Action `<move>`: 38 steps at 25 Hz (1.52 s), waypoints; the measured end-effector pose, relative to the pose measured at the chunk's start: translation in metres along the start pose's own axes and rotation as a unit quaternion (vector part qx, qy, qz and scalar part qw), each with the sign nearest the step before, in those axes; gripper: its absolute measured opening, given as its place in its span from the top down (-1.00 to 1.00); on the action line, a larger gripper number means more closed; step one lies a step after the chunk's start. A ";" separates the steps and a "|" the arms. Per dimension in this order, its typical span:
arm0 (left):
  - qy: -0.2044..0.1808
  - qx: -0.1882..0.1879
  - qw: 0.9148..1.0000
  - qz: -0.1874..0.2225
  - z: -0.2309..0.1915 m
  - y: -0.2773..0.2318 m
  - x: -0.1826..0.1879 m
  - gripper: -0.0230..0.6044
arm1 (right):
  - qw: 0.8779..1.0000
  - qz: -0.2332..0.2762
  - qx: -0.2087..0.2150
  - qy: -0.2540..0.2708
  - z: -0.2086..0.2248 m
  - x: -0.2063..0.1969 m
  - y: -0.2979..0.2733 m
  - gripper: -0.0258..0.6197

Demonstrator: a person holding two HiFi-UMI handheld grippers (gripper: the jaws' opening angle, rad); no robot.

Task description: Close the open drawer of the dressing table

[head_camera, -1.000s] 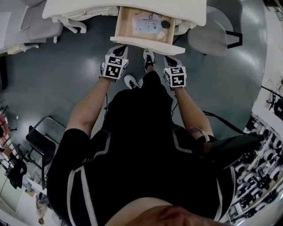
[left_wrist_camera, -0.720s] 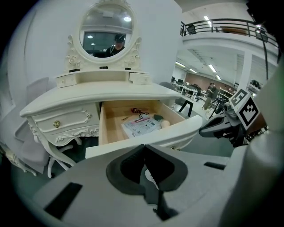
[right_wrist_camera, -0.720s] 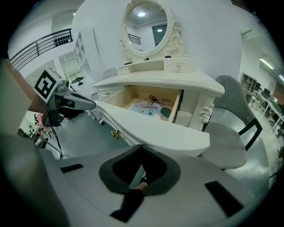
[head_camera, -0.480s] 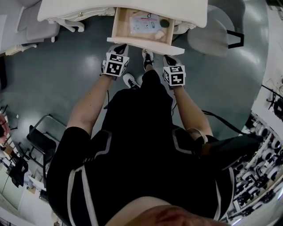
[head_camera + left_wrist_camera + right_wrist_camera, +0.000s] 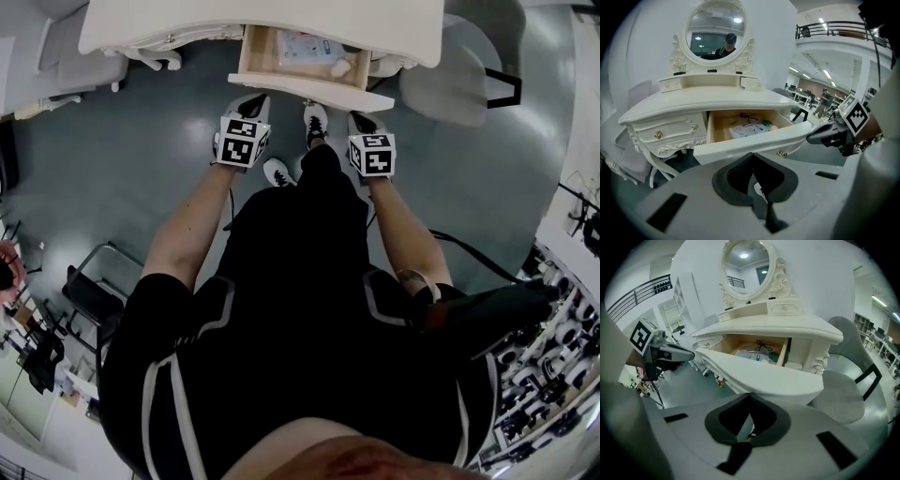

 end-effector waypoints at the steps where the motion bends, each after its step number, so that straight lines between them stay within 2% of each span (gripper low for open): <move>1: 0.002 0.001 1.000 -0.001 -0.002 0.000 0.002 0.91 | 1.000 0.000 0.001 -0.001 0.001 0.003 -0.002 0.91; 8: 0.017 0.004 1.000 0.006 -0.008 0.000 0.018 0.91 | 1.000 0.010 0.006 -0.007 0.013 0.028 -0.017 0.91; 21: 0.018 0.014 0.999 0.029 -0.014 0.002 0.057 0.91 | 0.999 0.041 0.017 -0.010 0.038 0.071 -0.040 0.91; 38: 0.018 0.029 0.999 0.029 -0.034 0.006 0.073 0.91 | 0.992 0.122 0.007 -0.013 0.050 0.098 -0.068 0.91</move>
Point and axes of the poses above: the fingertips, and each gripper's own axes: y backward along the fingers, z to its right, x out of its top, the point moved 10 cm from there along y, backward along the fingers, and after that the axes turned 12 degrees about -y, right-handed, at the moved point
